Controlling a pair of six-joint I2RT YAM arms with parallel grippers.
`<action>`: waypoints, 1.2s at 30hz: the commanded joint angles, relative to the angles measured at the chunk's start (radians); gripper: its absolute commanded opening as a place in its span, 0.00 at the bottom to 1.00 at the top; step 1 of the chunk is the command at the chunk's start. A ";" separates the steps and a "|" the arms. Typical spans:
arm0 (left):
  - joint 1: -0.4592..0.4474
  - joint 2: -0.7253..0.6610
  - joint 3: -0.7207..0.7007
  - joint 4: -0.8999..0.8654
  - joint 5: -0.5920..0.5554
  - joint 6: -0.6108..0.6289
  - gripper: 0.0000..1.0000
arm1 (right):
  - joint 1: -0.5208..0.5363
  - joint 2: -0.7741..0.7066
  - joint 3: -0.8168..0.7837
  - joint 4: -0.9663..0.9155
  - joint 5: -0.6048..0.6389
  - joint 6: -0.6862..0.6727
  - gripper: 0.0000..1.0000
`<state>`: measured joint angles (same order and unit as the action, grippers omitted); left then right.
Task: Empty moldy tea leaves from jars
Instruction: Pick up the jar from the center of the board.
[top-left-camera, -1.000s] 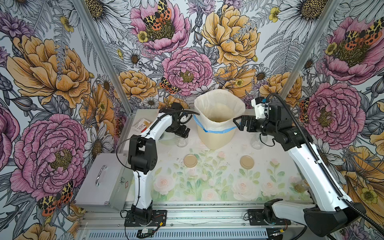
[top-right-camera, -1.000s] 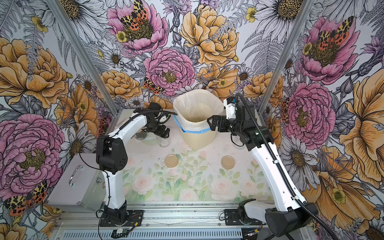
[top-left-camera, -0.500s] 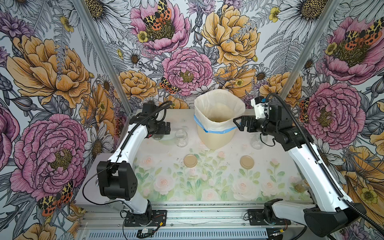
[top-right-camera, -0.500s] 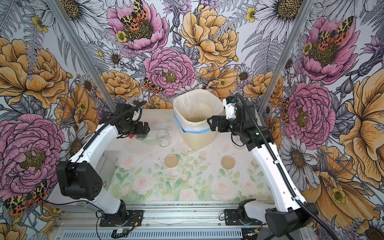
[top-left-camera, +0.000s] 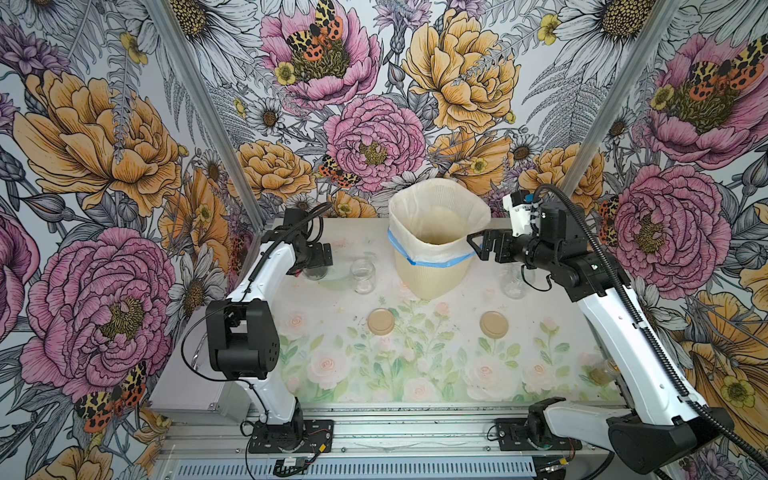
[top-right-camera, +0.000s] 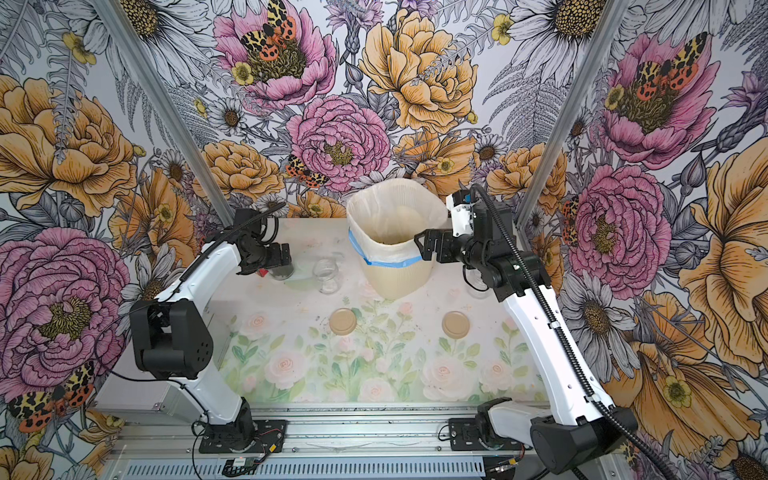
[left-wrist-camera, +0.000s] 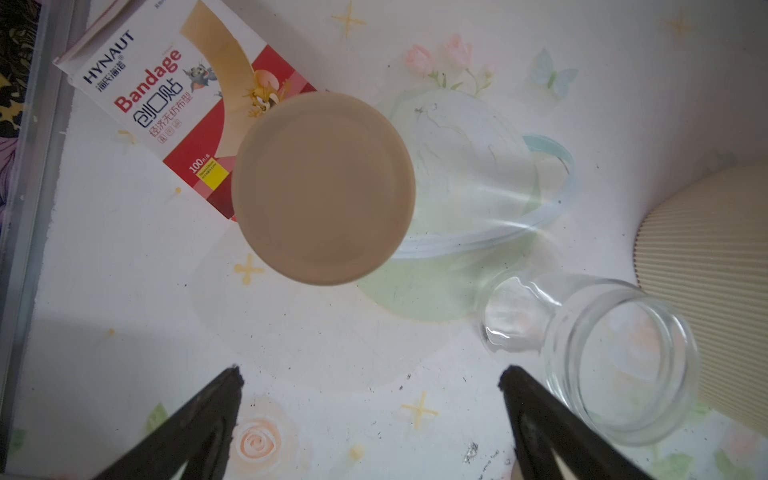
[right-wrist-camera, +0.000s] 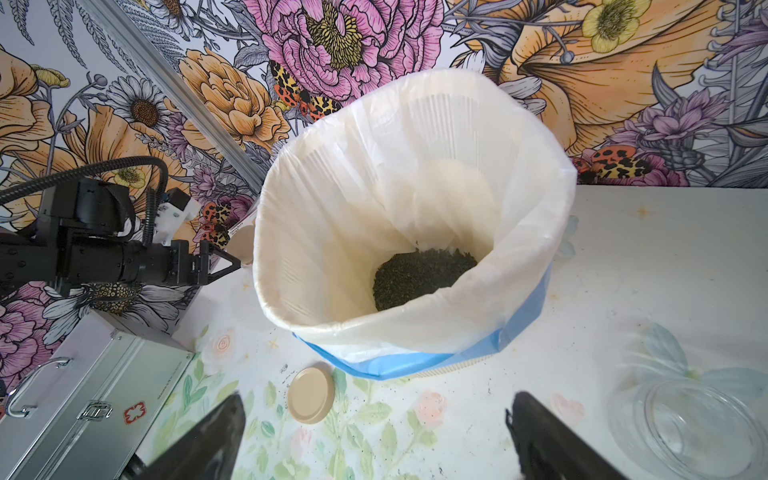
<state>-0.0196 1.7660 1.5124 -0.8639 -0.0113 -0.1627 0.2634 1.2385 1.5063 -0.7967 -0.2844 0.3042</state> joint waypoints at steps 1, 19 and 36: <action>0.033 0.036 0.047 0.044 -0.019 -0.053 0.99 | 0.006 -0.013 0.000 0.006 -0.019 -0.014 0.99; 0.026 0.298 0.230 0.066 -0.039 -0.027 0.99 | 0.005 -0.007 -0.008 0.010 0.003 -0.004 1.00; 0.004 0.344 0.257 0.055 -0.074 -0.022 0.96 | 0.006 -0.001 -0.009 0.010 -0.005 -0.008 1.00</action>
<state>-0.0071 2.0880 1.7359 -0.8181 -0.0654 -0.1844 0.2634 1.2385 1.5063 -0.7963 -0.2955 0.3012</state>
